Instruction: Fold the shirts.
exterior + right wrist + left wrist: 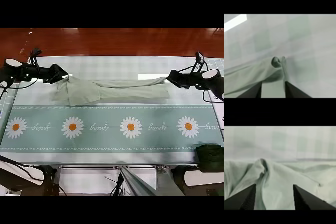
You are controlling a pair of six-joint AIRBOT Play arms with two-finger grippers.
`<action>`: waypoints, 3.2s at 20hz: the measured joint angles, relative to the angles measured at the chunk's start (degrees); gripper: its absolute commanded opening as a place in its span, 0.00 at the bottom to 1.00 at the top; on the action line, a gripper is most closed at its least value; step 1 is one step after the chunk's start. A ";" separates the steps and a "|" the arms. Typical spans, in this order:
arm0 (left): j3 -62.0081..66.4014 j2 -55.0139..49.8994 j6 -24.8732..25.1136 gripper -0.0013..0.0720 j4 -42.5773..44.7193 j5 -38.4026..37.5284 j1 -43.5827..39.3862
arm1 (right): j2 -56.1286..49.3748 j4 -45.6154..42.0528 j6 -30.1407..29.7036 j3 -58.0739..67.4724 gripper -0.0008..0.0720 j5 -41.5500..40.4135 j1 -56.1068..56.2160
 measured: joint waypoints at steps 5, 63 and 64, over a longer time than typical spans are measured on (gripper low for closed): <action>1.57 1.03 -0.61 0.68 0.00 -9.60 1.86 | 1.77 -8.59 7.28 0.00 0.84 3.72 -4.31; 0.28 16.39 -6.45 0.05 -17.03 11.72 -28.79 | 40.92 -4.50 13.81 3.15 0.03 25.90 13.11; 0.26 19.54 -6.34 0.05 -15.78 11.13 -25.11 | 39.21 -3.78 13.51 3.15 0.03 23.96 15.52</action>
